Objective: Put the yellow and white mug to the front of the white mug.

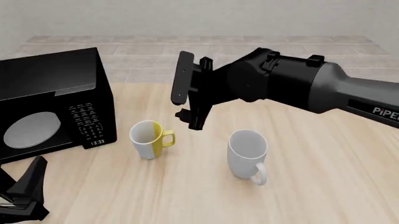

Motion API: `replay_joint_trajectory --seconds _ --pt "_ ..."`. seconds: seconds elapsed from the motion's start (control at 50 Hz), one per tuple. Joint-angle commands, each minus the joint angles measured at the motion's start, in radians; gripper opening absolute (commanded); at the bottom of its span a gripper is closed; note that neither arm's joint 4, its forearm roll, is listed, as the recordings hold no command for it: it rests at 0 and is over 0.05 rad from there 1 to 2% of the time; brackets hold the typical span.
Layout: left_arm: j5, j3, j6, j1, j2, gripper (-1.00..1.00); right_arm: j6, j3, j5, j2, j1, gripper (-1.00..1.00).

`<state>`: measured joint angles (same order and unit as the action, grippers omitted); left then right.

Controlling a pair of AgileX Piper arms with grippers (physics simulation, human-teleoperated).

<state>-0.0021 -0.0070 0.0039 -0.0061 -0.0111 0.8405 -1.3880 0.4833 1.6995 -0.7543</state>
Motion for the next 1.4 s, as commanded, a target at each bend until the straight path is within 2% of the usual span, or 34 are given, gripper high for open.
replay_joint_trajectory --seconds 0.02,1.4 --pt "0.001 0.0 0.0 0.005 0.002 1.0 -0.006 -0.03 0.041 0.034 0.004 1.0" --pt "0.001 0.0 0.0 0.005 0.002 1.0 -0.038 -0.11 -0.01 0.278 -0.002 1.0"
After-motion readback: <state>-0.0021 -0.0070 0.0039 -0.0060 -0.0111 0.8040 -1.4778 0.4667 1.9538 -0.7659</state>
